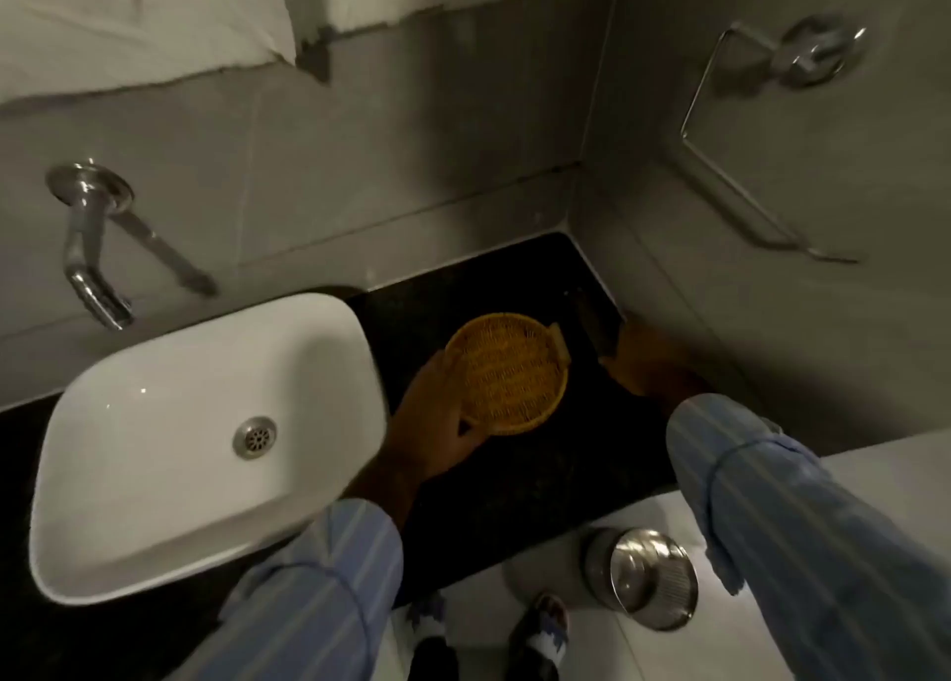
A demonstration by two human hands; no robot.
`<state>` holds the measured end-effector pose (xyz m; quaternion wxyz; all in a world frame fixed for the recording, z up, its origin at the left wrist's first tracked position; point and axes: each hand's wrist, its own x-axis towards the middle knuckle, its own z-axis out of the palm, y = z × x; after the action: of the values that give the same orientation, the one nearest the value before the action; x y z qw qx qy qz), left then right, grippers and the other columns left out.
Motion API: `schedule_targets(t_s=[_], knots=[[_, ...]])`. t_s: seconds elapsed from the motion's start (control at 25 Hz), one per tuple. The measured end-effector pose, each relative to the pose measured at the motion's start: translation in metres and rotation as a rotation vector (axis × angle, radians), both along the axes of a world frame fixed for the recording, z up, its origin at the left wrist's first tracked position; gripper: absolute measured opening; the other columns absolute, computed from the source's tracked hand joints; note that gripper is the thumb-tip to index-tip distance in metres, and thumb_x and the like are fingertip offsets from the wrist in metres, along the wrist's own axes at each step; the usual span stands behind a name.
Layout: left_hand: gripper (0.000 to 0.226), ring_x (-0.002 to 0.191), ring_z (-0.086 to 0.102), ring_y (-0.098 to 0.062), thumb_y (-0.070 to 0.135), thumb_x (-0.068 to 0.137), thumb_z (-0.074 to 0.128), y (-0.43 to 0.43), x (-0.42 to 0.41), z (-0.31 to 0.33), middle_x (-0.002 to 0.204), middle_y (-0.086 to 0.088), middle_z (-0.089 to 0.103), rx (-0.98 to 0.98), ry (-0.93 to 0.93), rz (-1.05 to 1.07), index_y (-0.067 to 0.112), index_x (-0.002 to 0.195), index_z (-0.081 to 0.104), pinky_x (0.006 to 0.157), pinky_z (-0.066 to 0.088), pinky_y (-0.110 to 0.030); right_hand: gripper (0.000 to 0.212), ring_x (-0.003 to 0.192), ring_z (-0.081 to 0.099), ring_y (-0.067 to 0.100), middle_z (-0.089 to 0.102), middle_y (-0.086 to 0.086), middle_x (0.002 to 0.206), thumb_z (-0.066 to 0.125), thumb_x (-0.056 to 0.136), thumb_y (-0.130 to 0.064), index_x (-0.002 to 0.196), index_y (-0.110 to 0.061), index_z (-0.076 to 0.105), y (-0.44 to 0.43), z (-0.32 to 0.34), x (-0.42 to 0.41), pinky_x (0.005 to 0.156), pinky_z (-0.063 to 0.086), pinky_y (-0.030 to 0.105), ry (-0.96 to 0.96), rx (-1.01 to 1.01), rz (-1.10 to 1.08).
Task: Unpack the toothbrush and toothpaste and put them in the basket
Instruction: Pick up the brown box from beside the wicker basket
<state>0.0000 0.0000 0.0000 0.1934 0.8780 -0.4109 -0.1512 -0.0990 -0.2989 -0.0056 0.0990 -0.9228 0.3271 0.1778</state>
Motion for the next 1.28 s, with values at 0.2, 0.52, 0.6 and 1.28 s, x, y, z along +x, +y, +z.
schedule_targets(t_s=[0.2, 0.52, 0.6, 1.28], knots=[[0.087, 0.146, 0.026, -0.032, 0.071, 0.085, 0.042, 0.034, -0.083, -0.072, 0.159, -0.015, 0.026, 0.202, -0.135, -0.103, 0.006, 0.143, 0.04, 0.117, 0.028, -0.05, 0.055, 0.115, 0.058, 0.04, 0.059, 0.023, 0.127, 0.059, 0.091, -0.042, 0.125, 0.001, 0.055, 0.009, -0.043, 0.001, 0.095, 0.05, 0.047, 0.06, 0.04, -0.09], [0.089, 0.143, 0.034, -0.033, 0.071, 0.079, 0.042, 0.057, -0.092, -0.103, 0.158, -0.014, 0.03, 0.449, -0.149, -0.228, 0.012, 0.146, 0.037, 0.109, 0.036, -0.056, 0.041, 0.116, 0.059, 0.041, 0.06, 0.025, 0.126, 0.06, 0.093, -0.025, 0.123, 0.003, 0.058, 0.004, -0.072, 0.007, 0.094, 0.053, 0.048, 0.053, 0.045, -0.182], [0.091, 0.142, 0.036, -0.033, 0.072, 0.077, 0.044, 0.056, -0.091, -0.104, 0.157, -0.014, 0.031, 0.461, -0.16, -0.229, 0.012, 0.145, 0.038, 0.109, 0.037, -0.056, 0.037, 0.116, 0.059, 0.042, 0.061, 0.025, 0.126, 0.059, 0.093, -0.022, 0.121, 0.003, 0.061, 0.0, -0.074, 0.007, 0.094, 0.053, 0.047, 0.022, 0.089, -0.214], [0.073, 0.134, 0.044, -0.023, 0.057, 0.087, 0.056, -0.066, 0.044, 0.141, 0.146, -0.008, 0.047, -0.239, 0.021, 0.164, 0.016, 0.144, 0.038, 0.115, 0.033, -0.038, 0.039, 0.112, 0.06, 0.041, 0.063, 0.025, 0.121, 0.066, 0.088, -0.02, 0.119, 0.002, 0.06, 0.021, 0.114, 0.026, 0.089, 0.047, 0.038, -0.533, 0.17, -0.131]])
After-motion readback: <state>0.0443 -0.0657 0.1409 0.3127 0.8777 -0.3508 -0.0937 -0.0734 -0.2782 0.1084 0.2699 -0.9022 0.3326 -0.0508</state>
